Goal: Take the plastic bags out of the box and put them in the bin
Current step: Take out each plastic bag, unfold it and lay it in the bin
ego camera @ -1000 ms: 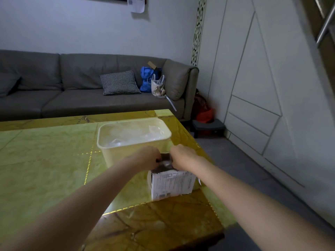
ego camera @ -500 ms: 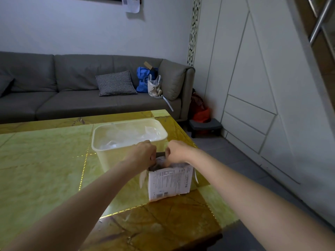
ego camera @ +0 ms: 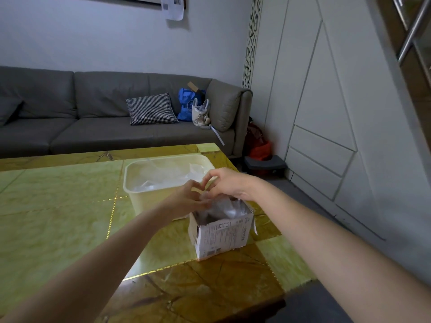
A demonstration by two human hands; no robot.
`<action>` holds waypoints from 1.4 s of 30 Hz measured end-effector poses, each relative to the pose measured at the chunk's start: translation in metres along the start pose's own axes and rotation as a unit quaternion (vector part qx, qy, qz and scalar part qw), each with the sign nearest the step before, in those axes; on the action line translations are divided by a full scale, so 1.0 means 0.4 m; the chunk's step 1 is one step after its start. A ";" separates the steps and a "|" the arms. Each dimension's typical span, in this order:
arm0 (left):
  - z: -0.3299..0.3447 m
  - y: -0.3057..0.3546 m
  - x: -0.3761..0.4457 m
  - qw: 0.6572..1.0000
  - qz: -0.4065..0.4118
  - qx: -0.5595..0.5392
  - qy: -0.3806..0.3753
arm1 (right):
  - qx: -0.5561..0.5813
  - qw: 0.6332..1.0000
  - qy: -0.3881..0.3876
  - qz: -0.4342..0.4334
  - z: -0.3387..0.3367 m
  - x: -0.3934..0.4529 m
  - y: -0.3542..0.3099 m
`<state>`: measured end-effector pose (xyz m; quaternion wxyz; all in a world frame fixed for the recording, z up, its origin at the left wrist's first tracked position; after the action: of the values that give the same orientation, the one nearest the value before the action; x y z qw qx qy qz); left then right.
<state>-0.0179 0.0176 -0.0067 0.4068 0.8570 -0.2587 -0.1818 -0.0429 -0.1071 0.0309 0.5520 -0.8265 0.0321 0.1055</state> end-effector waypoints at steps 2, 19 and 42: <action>0.015 -0.010 -0.002 0.999 0.019 0.037 -0.032 | 0.005 1.000 -0.023 -0.016 0.008 -0.011 -0.018; -0.107 0.021 -0.016 0.953 0.058 -0.296 0.040 | 0.261 0.932 0.183 -0.171 -0.112 -0.008 -0.121; -0.274 -0.045 -0.015 0.952 -0.102 -0.078 0.278 | 0.174 0.933 0.290 -0.123 -0.129 0.056 -0.047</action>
<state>0.0396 0.0969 0.0457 0.5077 0.8610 -0.0315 0.0029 -0.0107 -0.1459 0.0621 0.6624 -0.7096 0.1070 -0.2148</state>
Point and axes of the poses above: each hand's wrist, its own x-axis towards the middle knuckle, its own z-axis out of the palm, y = z × x, the point moved 3 cm from there along x, towards the middle knuckle, and after that the axes turned 12 degrees about x, right-handed, at the moved point
